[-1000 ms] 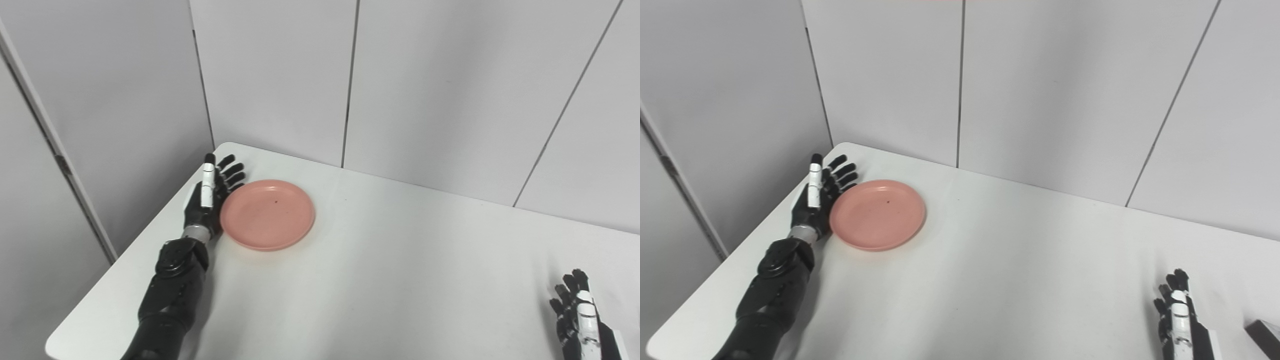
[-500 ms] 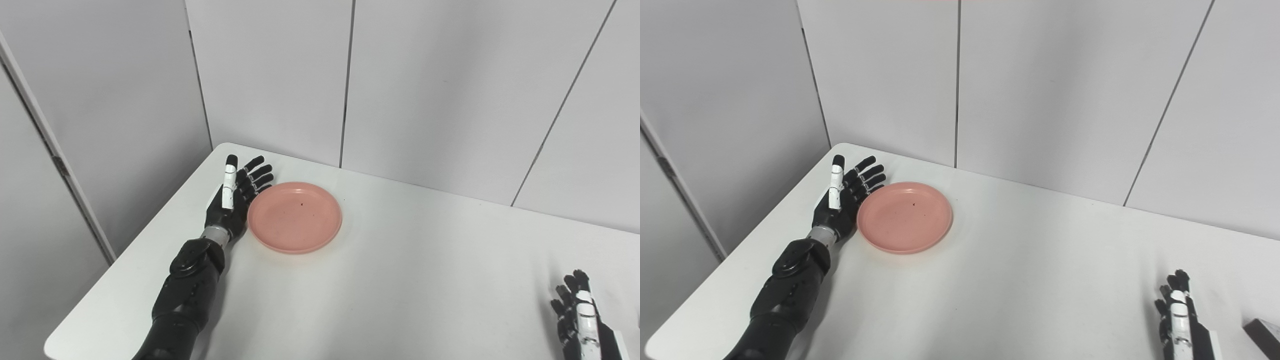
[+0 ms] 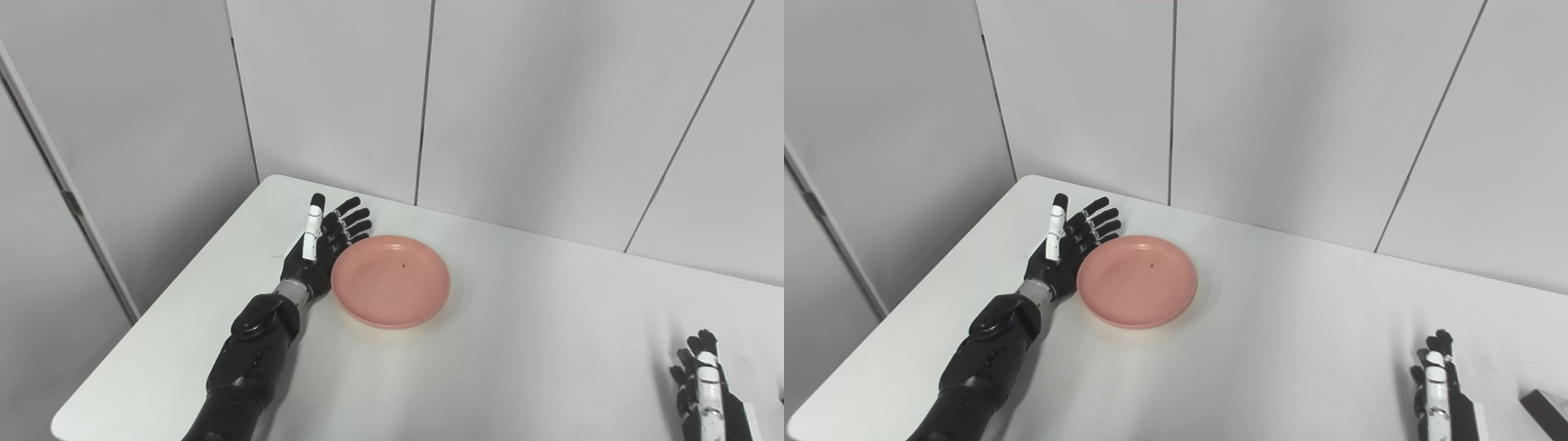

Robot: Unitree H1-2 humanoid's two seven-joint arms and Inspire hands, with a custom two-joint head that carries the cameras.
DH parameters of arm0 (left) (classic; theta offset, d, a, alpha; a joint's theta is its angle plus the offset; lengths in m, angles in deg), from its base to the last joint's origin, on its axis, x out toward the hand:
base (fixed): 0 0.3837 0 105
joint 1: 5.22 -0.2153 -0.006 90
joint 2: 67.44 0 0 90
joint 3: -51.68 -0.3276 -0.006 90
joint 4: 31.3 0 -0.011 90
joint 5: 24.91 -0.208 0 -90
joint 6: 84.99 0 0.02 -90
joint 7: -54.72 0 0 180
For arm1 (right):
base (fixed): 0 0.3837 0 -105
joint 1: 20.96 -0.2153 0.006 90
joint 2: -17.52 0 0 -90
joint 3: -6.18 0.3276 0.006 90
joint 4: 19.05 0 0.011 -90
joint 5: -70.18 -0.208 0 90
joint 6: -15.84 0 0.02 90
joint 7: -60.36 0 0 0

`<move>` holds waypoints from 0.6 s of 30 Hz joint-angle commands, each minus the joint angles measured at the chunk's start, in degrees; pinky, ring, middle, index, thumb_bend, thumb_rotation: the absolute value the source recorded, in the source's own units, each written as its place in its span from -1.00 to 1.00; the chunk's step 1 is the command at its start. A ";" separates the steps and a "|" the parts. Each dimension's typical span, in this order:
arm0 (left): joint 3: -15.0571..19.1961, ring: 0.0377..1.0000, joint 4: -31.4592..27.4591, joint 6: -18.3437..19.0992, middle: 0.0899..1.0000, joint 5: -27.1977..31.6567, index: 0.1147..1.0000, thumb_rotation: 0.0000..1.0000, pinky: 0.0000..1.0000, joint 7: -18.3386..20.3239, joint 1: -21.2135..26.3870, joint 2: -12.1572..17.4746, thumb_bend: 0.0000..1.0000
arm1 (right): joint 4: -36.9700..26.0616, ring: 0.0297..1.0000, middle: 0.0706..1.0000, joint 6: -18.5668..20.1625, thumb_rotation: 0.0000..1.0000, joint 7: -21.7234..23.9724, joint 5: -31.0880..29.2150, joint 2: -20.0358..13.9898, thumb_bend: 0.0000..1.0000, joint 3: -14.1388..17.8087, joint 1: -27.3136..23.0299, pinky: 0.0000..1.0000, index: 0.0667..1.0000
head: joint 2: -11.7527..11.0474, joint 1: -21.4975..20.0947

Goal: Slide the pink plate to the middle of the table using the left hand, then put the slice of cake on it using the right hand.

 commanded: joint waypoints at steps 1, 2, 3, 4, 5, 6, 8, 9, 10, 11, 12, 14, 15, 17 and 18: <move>-1.39 0.73 -0.99 2.89 0.69 -1.09 0.67 1.00 0.77 0.25 -1.13 -1.55 0.81 | 0.28 0.97 0.97 -4.27 0.57 0.33 -0.78 0.34 -0.19 0.39 -2.00 1.00 0.98 | 0.14 -0.36; -1.73 0.74 -1.84 3.35 0.70 -1.12 0.67 1.00 0.77 -0.01 -1.41 -1.87 0.79 | 0.68 0.97 0.96 -4.74 0.58 0.23 -0.51 0.44 -0.14 0.32 -2.01 1.00 0.97 | 0.40 -1.53; -1.92 0.74 -2.44 3.69 0.70 -1.13 0.67 1.00 0.77 -0.20 -1.61 -2.06 0.78 | 0.90 0.96 0.96 -5.00 0.58 0.11 -0.31 0.51 -0.12 0.26 -2.00 1.00 0.97 | 0.40 -1.53; -2.21 0.76 -3.32 4.08 0.72 -1.27 0.69 1.00 0.79 -0.44 -1.89 -2.45 0.76 | 1.31 0.96 0.95 -5.50 0.55 0.13 -0.48 0.64 -0.08 0.31 -2.06 1.00 0.96 | 0.56 -2.18; -2.62 0.76 -3.97 4.19 0.72 -1.54 0.69 1.00 0.79 -0.49 -2.15 -2.85 0.76 | 1.97 0.95 0.95 -6.35 0.55 0.45 -0.60 0.57 -0.08 0.21 -2.15 1.00 0.96 | 0.69 -2.71; -2.92 0.79 -4.50 4.30 0.75 -1.82 0.72 1.00 0.81 -0.67 -2.36 -3.20 0.76 | 2.56 0.95 0.95 -7.20 0.56 0.81 -0.65 0.47 -0.06 0.07 -2.24 1.00 0.96 | 0.89 -3.55; -3.32 0.81 -5.50 4.50 0.77 -2.07 0.74 1.00 0.84 -1.08 -2.83 -4.00 0.76 | 3.40 0.95 0.95 -8.36 0.60 1.17 -0.33 0.28 -0.02 -0.32 -2.26 1.00 0.96 | 1.31 -5.50; -3.33 0.82 -5.88 4.68 0.78 -2.06 0.75 1.00 0.85 -1.23 -3.00 -4.21 0.76 | 3.56 0.95 0.95 -8.67 0.61 1.15 -0.17 0.32 0.01 -0.44 -2.24 1.00 0.95 | 1.43 -6.15; -3.39 0.83 -6.46 4.93 0.79 -2.04 0.76 1.00 0.86 -1.41 -3.29 -4.59 0.76 | 3.72 0.95 0.94 -8.74 0.63 1.16 0.35 0.21 0.06 -0.77 -2.18 1.00 0.95 | 1.77 -8.39; -3.41 0.84 -6.84 5.11 0.79 -2.02 0.77 1.00 0.87 -1.54 -3.48 -4.83 0.76 | 3.83 0.95 0.94 -8.77 0.64 1.16 0.70 0.13 0.09 -0.99 -2.14 1.00 0.95 | 1.77 -8.39; -3.61 0.84 -7.45 5.32 0.80 -2.03 0.77 1.00 0.87 -1.43 -3.83 -5.04 0.76 | 3.51 0.95 0.94 -8.46 0.64 1.06 1.45 0.11 0.11 -1.45 -1.97 1.00 0.95 | 2.15 -11.06; -3.84 0.86 -8.60 5.81 0.82 -2.14 0.80 1.00 0.89 -1.50 -4.42 -5.45 0.76 | 2.49 0.94 0.95 -7.20 0.68 0.74 2.62 0.28 0.14 -2.18 -1.60 0.99 0.95 | 2.67 -13.57; -3.92 0.86 -9.10 6.04 0.82 -2.21 0.80 1.00 0.88 -1.64 -4.65 -5.64 0.76 | 1.95 0.94 0.94 -6.46 0.71 0.56 3.04 0.41 0.18 -2.46 -1.42 1.00 0.94 | 2.67 -13.57; -4.03 0.86 -10.38 7.26 0.83 -1.94 0.81 1.00 0.86 -2.00 -5.15 -6.02 0.76 | 1.31 0.93 0.94 -5.53 0.71 0.32 3.19 0.90 0.23 -2.75 -1.24 1.00 0.94 | 3.22 -15.63; -4.13 0.86 -11.10 7.83 0.83 -1.86 0.81 1.00 0.85 -2.08 -5.46 -6.06 0.76 | 1.07 0.93 0.94 -5.37 0.70 0.18 3.37 1.18 0.25 -2.95 -1.17 1.00 0.94 | 3.60 -17.57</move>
